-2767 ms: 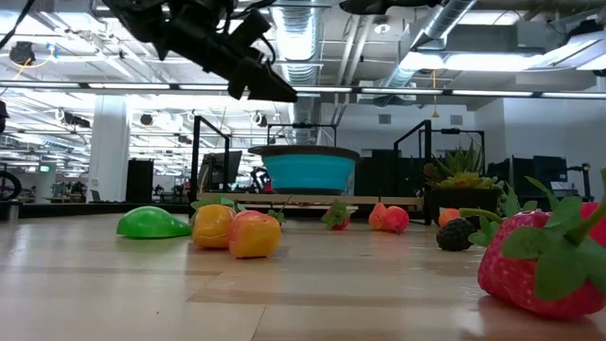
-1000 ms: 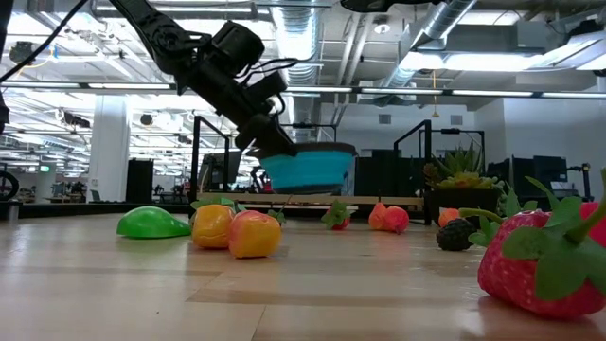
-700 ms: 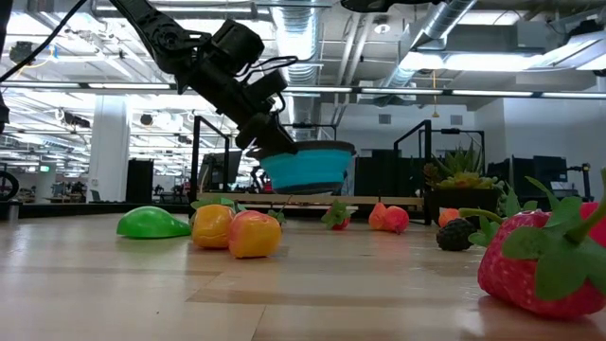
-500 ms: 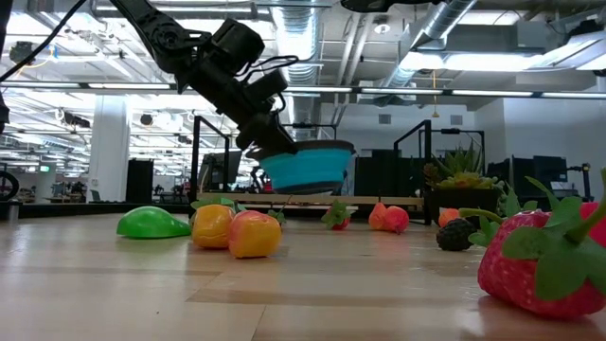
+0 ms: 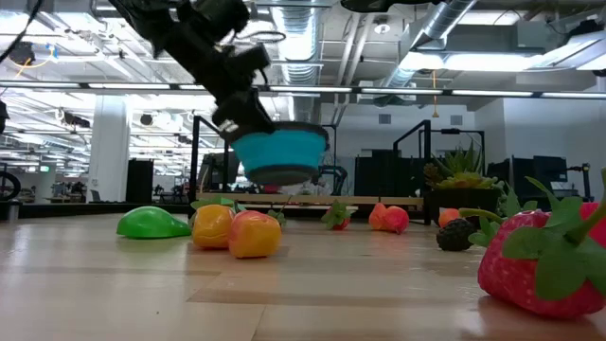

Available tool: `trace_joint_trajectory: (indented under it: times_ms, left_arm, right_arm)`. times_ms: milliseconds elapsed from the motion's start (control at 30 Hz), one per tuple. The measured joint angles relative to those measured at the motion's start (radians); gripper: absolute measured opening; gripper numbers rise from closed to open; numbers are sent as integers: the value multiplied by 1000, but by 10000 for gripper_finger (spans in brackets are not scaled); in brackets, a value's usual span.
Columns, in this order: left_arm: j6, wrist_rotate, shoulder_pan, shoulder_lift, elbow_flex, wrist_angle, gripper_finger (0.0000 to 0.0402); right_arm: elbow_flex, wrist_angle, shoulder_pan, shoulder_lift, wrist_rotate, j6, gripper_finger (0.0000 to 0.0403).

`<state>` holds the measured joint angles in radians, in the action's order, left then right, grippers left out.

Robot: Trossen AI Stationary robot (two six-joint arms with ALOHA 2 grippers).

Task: Pick & Place Fruit
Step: Put the knife on the shelf

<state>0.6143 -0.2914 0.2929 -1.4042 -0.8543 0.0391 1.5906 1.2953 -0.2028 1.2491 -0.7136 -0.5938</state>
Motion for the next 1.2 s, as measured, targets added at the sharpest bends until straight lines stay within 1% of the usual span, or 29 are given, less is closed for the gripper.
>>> trace_joint_trajectory:
  times_ms: [100,200,333,400,567,700,833,967,1200]
  left_arm:
    - [-30,-2,0,40,5,41,29]
    - [-32,-38,0,54,29,50,29]
    - [-28,-40,14,29,60,35,29]
    - [-27,-41,23,11,72,-2,28]
    - [-47,-41,29,-5,78,-24,33]
    - [-56,-14,26,0,80,-18,58]
    - [-57,37,23,2,80,-22,83]
    - [-74,37,15,2,80,-23,110]
    - [-78,38,-1,17,79,-54,170]
  right_arm:
    - [0,0,0,0,2,0,48]
    - [0,-1,0,0,3,0,48]
    - [0,-2,0,0,4,0,48]
    - [0,-12,0,0,6,0,48]
    - [0,-25,0,0,10,-1,48]
    - [0,-25,0,0,11,-3,48]
    - [0,-25,0,0,11,-6,48]
    - [0,-25,0,0,12,-8,48]
    - [0,-25,0,0,12,-8,48]
